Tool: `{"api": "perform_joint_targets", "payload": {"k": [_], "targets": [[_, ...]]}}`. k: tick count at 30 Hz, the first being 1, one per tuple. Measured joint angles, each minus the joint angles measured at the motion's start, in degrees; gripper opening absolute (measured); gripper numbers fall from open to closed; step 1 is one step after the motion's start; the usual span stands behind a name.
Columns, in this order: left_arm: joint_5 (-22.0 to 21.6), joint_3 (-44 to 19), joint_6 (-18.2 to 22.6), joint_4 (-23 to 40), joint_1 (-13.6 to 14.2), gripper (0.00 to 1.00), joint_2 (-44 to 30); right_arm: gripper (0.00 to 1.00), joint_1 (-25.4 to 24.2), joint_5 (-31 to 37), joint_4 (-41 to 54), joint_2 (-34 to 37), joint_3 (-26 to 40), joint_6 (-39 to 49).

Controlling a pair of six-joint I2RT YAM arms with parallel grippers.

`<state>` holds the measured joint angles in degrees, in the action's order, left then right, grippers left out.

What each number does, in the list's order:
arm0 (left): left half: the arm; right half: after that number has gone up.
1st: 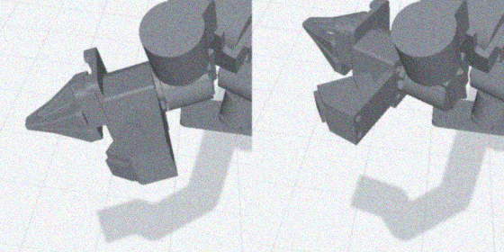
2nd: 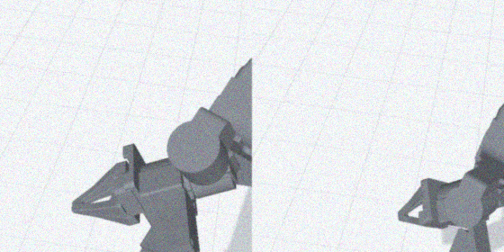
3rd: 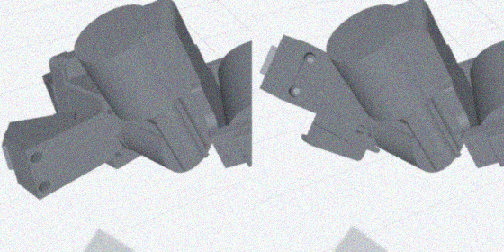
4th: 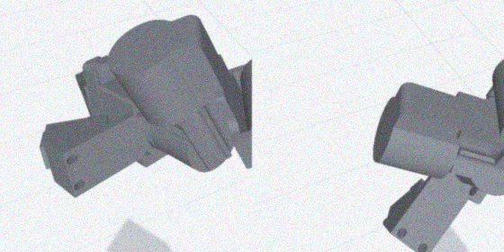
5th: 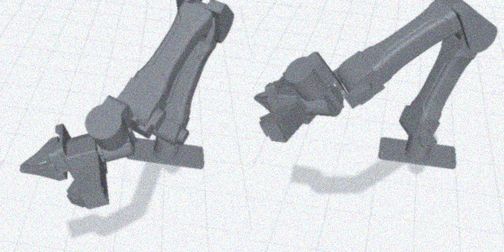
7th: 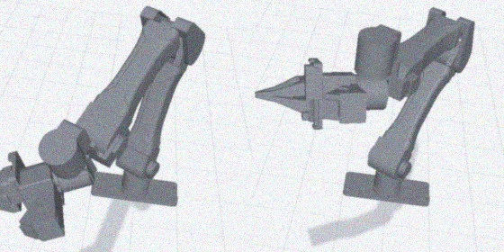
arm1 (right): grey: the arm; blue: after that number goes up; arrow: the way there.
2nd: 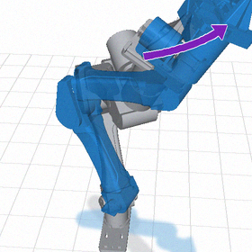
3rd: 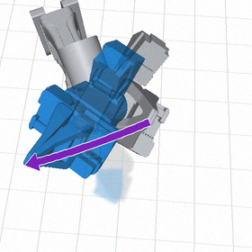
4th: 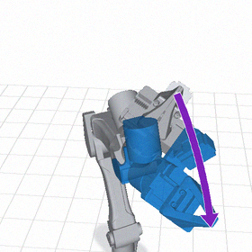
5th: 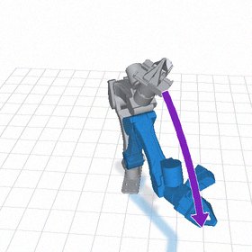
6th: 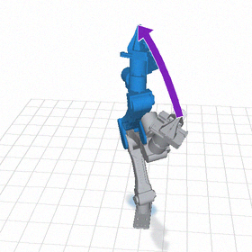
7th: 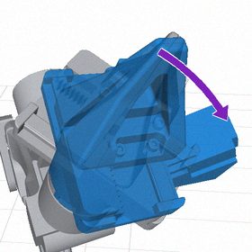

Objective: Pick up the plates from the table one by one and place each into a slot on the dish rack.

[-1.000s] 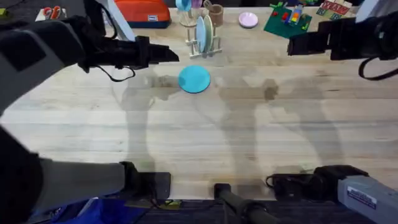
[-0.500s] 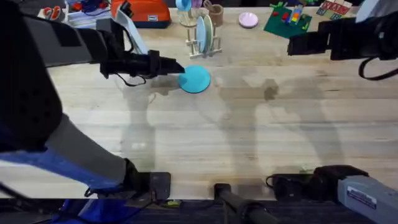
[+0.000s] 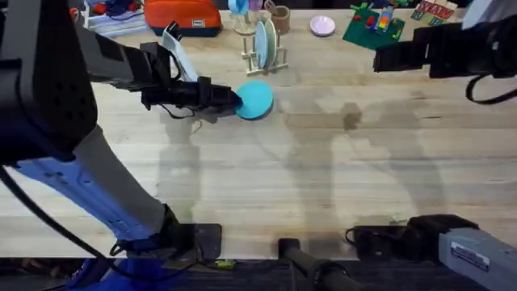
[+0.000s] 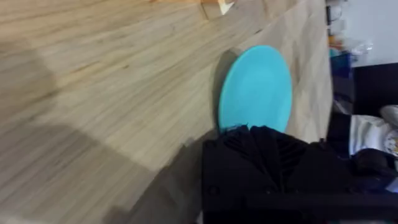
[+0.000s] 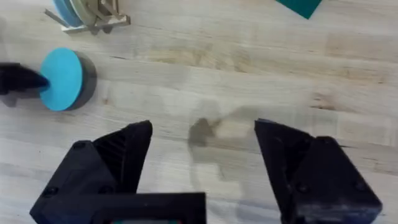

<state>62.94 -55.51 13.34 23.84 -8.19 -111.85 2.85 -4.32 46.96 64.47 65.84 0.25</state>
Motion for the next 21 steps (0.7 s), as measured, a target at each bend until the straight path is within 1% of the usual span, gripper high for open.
{"api": "perform_joint_targets", "payload": {"k": [4, 16, 21], "targets": [[1.76, -0.04, 0.07, -0.13, 0.0, 0.042, -0.88, 0.995, 0.0, 0.0, 0.0, 0.0, 0.0, 0.0], [1.52, -0.13, -0.3, -0.03, 0.0, 0.041, -0.9, 0.995, 0.0, 0.02, 0.0, 0.0, 0.0, 0.0], [1.12, -0.25, -1.46, -0.04, 0.01, 0.041, -0.91, 0.993, 0.0, 0.02, 0.0, 0.0, 0.0, 0.0]]}}
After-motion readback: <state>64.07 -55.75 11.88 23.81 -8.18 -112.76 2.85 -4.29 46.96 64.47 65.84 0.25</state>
